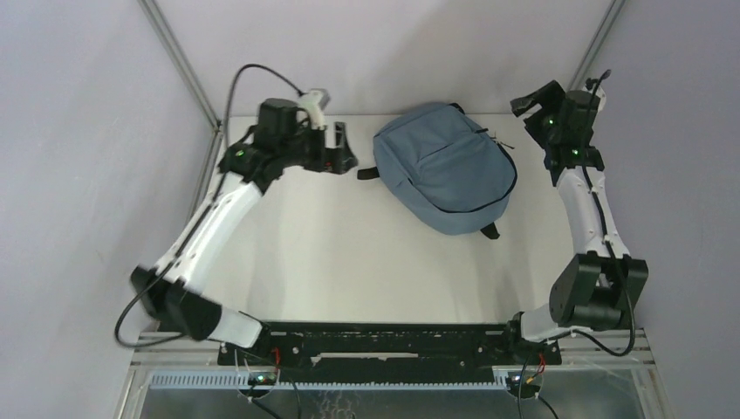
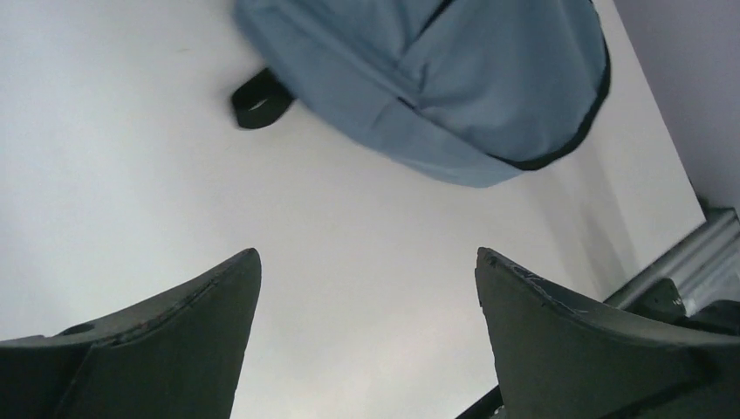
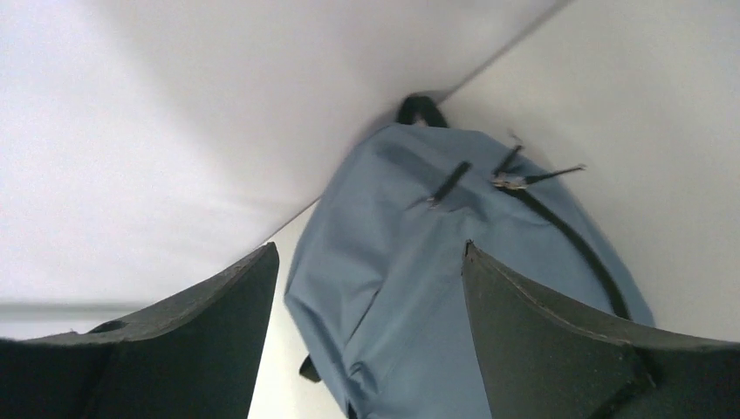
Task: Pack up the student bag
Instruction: Reset both arms
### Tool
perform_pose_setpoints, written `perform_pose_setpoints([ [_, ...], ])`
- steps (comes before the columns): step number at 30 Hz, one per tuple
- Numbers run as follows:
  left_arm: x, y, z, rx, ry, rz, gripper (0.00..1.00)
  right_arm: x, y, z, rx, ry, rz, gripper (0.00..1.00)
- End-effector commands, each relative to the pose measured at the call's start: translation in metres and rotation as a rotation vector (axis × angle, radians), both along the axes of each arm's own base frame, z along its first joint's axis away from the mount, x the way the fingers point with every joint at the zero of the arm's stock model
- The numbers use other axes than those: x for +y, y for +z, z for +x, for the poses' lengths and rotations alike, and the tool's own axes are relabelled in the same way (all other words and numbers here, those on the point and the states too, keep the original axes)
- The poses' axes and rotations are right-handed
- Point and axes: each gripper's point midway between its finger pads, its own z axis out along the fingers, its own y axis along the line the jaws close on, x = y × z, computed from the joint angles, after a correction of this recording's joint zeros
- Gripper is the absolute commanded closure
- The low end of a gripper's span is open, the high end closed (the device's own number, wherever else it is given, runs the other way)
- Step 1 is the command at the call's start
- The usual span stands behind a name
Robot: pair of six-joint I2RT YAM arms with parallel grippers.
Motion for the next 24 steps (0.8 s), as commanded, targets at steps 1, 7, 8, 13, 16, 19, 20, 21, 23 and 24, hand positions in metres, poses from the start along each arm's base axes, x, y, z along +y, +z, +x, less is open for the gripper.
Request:
perform_pose_setpoints([
  [1, 0.050, 0.045, -0.028, -0.189, 0.107, -0.018, 0.05, 0.027, 0.055, -0.017, -0.151, 0.113, -0.151, 0.15],
  [7, 0.112, 0.047, -0.058, -0.346, 0.302, 0.070, 0.00, 0.066, 0.109, -0.046, -0.313, 0.256, -0.272, 0.13],
  [8, 0.123, 0.047, -0.061, -0.364, 0.355, 0.071, 0.00, 0.074, 0.113, -0.051, -0.324, 0.273, -0.309, 0.13],
  [13, 0.151, 0.032, -0.079, -0.420, 0.529, -0.019, 0.00, 0.126, 0.101, -0.067, -0.316, 0.399, -0.392, 0.13],
  [16, 0.163, 0.015, -0.085, -0.391, 0.595, -0.012, 0.00, 0.140, 0.084, -0.073, -0.278, 0.421, -0.400, 0.13],
  [19, 0.168, 0.001, -0.088, -0.332, 0.640, -0.009, 0.00, 0.159, 0.072, -0.083, -0.258, 0.488, -0.378, 0.13],
  [20, 0.168, -0.002, -0.089, -0.318, 0.650, -0.011, 0.00, 0.165, 0.069, -0.086, -0.253, 0.501, -0.386, 0.13],
  [21, 0.168, -0.005, -0.090, -0.307, 0.647, -0.009, 0.00, 0.168, 0.067, -0.090, -0.251, 0.504, -0.404, 0.13],
  [23, 0.163, -0.006, -0.091, -0.312, 0.618, -0.021, 0.00, 0.175, 0.068, -0.096, -0.261, 0.504, -0.440, 0.13],
  [24, 0.163, -0.004, -0.092, -0.322, 0.617, -0.028, 0.00, 0.178, 0.070, -0.099, -0.270, 0.503, -0.454, 0.13],
])
